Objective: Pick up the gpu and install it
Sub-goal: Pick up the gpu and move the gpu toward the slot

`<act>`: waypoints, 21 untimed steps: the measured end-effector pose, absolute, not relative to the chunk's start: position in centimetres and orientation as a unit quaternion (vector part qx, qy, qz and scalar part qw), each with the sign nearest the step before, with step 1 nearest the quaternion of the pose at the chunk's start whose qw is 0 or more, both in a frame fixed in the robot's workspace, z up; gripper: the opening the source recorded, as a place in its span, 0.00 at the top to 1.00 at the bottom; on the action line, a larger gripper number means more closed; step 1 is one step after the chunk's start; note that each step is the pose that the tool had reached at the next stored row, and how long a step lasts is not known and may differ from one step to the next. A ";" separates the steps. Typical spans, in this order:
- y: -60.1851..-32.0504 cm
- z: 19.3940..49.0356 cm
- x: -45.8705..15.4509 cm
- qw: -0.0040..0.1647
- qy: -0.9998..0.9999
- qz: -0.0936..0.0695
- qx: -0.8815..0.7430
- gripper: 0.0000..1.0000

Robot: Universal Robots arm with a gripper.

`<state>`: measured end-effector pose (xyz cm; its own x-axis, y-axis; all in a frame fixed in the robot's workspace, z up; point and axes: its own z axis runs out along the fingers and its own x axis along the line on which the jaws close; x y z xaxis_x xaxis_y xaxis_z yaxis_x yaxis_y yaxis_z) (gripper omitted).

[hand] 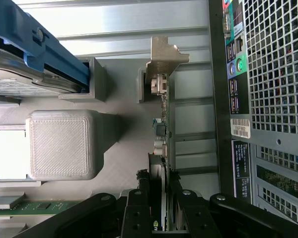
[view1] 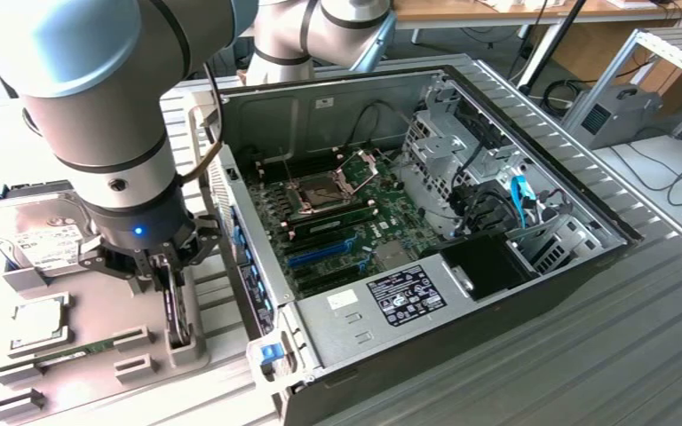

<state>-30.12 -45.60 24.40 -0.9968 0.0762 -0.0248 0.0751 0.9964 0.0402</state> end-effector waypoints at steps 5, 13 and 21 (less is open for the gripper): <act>-45.5 24.4 -30.1 0.013 0.999 0.019 0.038 0.74; -45.5 24.8 -30.1 0.013 0.999 0.019 0.038 0.74; -45.5 25.0 -30.1 0.013 0.999 0.019 0.038 0.74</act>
<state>-30.12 -45.49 25.03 -0.9968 0.0761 -0.0249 0.0751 0.9964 0.0391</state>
